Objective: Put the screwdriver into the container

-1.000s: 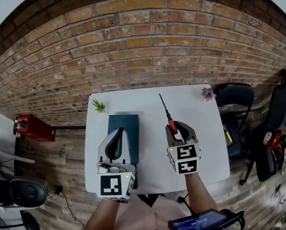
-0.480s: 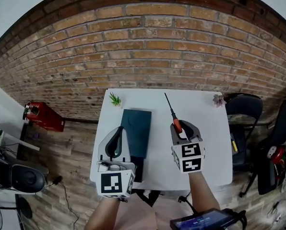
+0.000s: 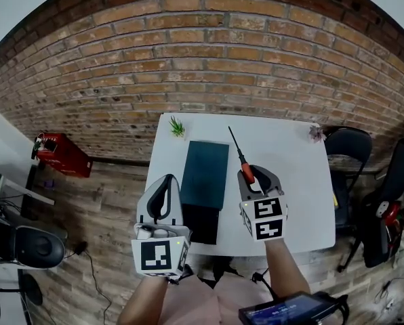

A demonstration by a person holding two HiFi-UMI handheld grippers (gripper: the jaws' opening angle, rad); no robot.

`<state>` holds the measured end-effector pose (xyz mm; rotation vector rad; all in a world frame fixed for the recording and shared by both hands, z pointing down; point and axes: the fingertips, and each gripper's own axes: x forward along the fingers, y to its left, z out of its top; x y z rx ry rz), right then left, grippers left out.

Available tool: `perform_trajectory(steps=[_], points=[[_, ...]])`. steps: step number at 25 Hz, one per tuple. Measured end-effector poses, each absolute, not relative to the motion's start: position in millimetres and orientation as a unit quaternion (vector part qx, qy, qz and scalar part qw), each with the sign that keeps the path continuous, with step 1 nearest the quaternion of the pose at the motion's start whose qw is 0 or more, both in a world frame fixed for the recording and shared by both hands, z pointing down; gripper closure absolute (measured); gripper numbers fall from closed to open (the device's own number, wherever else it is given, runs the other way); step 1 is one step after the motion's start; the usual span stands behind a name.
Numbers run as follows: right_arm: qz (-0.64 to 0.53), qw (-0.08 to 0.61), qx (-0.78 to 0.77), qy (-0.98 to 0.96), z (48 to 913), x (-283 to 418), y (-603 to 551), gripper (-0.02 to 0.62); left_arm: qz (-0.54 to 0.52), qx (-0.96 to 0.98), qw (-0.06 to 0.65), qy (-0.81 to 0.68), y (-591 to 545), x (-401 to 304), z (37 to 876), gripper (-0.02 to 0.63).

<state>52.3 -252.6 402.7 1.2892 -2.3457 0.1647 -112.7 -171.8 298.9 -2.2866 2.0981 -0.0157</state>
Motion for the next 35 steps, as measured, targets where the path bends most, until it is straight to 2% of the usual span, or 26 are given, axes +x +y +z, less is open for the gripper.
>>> perform_trajectory(steps=[13, 35], points=[[0.062, 0.245, 0.473, -0.844, 415, -16, -167, 0.485, 0.011, -0.753, 0.020, 0.658, -104, -178, 292, 0.594], [0.138, 0.321, 0.455, -0.819, 521, -18, -30, 0.485, -0.010, -0.783, -0.019, 0.622, -32, -176, 346, 0.594]])
